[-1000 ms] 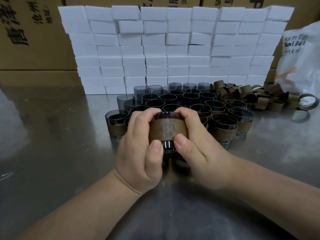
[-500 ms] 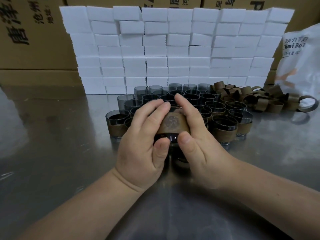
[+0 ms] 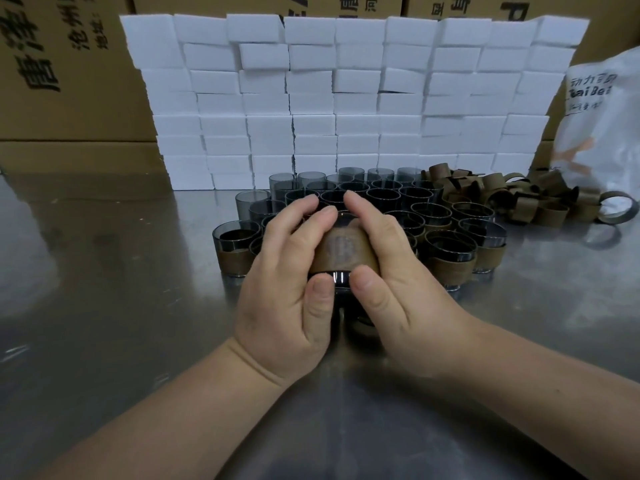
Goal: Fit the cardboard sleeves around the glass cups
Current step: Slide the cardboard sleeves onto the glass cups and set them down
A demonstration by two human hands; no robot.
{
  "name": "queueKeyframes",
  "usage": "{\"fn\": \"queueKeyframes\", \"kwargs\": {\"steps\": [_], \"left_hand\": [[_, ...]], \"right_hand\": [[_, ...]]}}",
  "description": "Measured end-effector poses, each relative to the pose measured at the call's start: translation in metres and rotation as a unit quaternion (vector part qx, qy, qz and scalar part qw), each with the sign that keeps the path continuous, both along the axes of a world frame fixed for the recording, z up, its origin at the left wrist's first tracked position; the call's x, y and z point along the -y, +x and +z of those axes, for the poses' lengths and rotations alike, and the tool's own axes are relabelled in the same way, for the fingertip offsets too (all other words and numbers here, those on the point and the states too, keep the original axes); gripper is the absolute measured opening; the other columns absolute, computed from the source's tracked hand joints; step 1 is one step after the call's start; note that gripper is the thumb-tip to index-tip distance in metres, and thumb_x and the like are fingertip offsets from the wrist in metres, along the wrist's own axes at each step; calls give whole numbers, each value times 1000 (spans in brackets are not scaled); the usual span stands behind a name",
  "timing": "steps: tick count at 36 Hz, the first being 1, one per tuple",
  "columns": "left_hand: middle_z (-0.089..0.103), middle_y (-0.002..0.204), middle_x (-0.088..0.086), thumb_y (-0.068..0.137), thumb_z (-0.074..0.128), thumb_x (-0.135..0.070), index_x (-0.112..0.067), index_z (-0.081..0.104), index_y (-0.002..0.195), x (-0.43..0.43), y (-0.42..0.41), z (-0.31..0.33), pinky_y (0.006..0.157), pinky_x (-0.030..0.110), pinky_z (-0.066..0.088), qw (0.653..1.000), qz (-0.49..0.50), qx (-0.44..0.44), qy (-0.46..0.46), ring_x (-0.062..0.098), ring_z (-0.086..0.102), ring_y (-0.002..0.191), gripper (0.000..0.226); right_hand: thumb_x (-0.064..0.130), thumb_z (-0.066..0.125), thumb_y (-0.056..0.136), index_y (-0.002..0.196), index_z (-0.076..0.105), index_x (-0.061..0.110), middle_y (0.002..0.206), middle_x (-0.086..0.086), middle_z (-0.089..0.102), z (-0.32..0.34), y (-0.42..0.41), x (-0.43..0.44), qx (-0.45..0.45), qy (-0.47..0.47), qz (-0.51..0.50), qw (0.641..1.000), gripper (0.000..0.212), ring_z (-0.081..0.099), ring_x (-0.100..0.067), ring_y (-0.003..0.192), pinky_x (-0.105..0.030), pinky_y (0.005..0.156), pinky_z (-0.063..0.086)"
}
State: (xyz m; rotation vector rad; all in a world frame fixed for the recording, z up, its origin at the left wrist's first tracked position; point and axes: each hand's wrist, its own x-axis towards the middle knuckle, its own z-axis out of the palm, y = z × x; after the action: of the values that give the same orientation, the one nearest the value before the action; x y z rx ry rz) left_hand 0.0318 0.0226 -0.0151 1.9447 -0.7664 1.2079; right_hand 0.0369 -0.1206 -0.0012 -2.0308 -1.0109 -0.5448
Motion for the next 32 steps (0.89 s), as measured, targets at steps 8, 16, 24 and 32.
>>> {"fn": "queueKeyframes", "kwargs": {"steps": [8, 16, 24, 32], "left_hand": [[41, 135, 18, 95, 13, -52, -8, 28, 136, -1, 1, -3, 96, 52, 39, 993, 54, -99, -20, 32, 49, 114, 62], [44, 137, -5, 92, 25, -44, -21, 47, 133, 0, 13, -6, 111, 35, 14, 937, 220, -257, 85, 13, 32, 127, 51], [50, 127, -3, 87, 33, -42, -17, 51, 125, -1, 19, -10, 107, 34, 19, 937, 228, -256, 66, 15, 37, 122, 49], [52, 118, -7, 83, 22, -46, -21, 55, 115, -1, 19, -9, 109, 40, 20, 930, 238, -274, 56, 14, 42, 117, 52]], "right_hand": [[58, 48, 71, 112, 32, 42, 107, 26, 38, 6, 11, 6, 31, 88, -110, 990, 46, 43, 18, 96, -4, 80, 35], [50, 57, 71, 74, 40, 32, 74, 13, 46, 25, 29, 13, -7, 147, -200, 969, 25, 46, 12, 62, -7, 52, 35], [57, 53, 76, 73, 34, 29, 74, 9, 45, 48, 50, -13, -12, -72, -196, 978, 34, 43, -4, 62, -26, 50, 26], [47, 54, 87, 80, 41, 22, 71, 8, 43, 61, 100, -31, -12, -205, -250, 946, 28, 45, -16, 66, -28, 50, 26]]}}
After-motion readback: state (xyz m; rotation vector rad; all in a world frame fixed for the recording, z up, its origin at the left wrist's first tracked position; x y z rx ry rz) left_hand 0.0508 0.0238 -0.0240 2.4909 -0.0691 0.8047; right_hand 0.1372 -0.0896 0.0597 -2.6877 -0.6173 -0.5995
